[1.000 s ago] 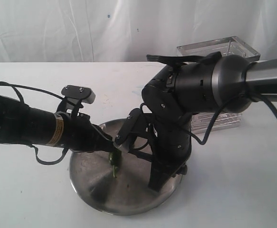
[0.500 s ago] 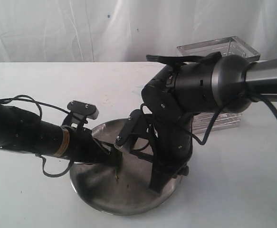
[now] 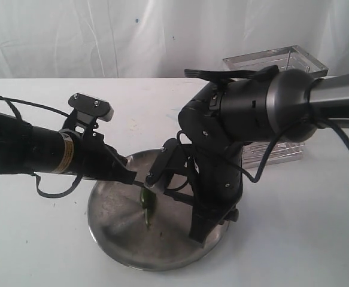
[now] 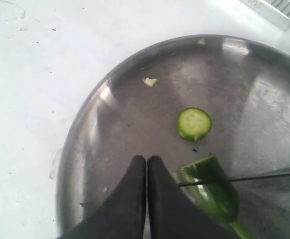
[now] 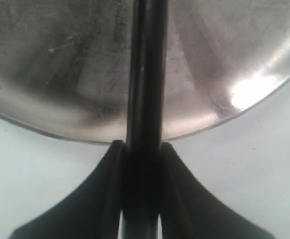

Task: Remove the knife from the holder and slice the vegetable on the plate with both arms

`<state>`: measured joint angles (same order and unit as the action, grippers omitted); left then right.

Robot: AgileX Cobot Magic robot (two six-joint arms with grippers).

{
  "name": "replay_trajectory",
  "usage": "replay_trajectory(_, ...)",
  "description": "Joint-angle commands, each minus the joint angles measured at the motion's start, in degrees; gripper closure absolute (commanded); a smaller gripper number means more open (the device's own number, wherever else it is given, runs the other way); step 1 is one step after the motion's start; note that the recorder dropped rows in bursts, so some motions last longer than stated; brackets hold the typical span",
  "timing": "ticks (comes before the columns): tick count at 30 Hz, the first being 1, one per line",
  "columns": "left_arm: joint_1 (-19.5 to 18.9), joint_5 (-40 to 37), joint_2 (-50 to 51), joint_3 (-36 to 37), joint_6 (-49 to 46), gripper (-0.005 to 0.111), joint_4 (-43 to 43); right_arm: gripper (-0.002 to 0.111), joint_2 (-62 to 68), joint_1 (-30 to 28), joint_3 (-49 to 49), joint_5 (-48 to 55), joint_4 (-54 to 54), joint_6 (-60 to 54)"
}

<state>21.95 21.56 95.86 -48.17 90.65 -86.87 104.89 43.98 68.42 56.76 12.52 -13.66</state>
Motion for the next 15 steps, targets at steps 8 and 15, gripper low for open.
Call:
replay_trajectory(8,-0.15,1.58,-0.47,0.12,1.41,0.099,-1.87,0.108,-0.23,0.06,0.13,-0.05,2.68,-0.68)
replay_trajectory(15,-0.15,1.58,-0.47,0.12,1.41,0.099,-1.87,0.108,-0.23,0.06,0.13,-1.12,5.11,-0.56)
